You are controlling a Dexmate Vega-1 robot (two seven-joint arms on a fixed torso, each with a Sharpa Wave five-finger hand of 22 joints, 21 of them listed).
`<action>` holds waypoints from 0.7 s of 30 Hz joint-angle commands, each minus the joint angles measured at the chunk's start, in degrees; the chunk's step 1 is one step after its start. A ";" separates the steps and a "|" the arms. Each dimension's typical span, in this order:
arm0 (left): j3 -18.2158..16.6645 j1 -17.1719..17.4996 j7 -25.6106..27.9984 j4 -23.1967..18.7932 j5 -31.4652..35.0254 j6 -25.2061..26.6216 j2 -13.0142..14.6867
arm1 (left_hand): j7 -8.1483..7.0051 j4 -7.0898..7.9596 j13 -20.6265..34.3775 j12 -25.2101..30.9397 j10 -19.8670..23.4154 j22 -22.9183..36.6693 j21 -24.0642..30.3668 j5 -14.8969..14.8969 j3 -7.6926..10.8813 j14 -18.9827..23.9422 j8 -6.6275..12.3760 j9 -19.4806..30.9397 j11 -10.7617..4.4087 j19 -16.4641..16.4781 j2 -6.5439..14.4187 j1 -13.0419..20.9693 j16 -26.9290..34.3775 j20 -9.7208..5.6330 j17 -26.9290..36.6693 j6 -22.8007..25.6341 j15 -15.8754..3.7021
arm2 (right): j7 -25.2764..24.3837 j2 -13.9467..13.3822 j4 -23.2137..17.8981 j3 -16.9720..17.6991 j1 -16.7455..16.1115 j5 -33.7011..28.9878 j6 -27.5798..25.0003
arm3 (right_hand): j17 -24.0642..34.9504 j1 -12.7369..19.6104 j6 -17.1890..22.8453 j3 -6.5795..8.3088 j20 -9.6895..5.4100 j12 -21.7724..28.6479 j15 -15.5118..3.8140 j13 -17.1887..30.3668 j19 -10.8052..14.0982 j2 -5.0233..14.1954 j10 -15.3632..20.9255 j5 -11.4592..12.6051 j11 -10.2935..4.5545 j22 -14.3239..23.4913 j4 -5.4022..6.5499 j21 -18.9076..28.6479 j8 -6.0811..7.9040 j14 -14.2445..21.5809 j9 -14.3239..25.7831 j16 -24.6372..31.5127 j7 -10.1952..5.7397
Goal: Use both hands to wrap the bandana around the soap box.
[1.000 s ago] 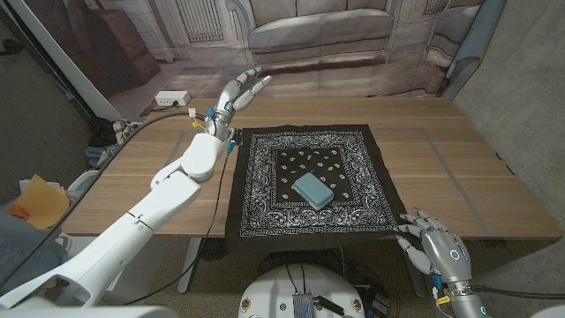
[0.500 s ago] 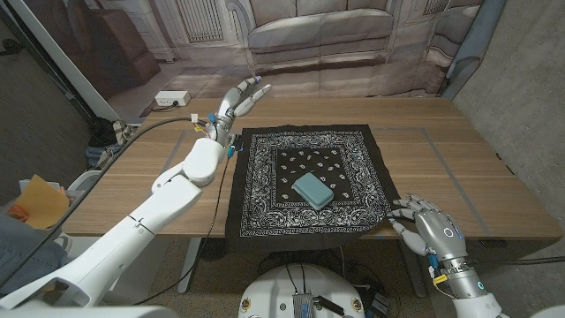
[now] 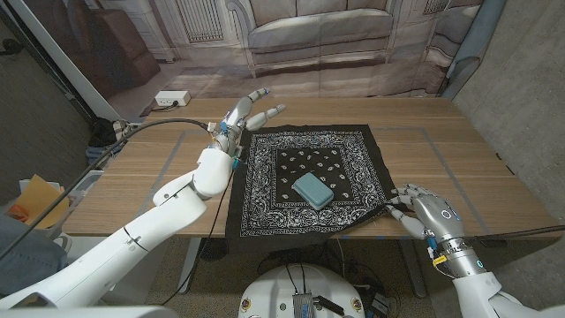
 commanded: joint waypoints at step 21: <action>12.80 8.80 -11.87 -16.38 36.10 23.13 8.87 | -1.78 -1.82 -0.04 0.43 1.48 0.09 0.26 0.76 -0.64 0.37 0.47 0.12 -1.92 -0.91 -1.52 1.90 0.30 -1.69 0.03 1.24 -2.83 | 3.61 -4.09 -0.26 -2.57 8.76 3.90 2.87 | 0.20 0.26 0.52 0.60 -3.16 -0.58 -4.22 0.17 -0.62 0.72 0.18 -0.89 0.51 0.27 -0.39 -0.18 -0.08 0.19 0.20 -0.23 0.03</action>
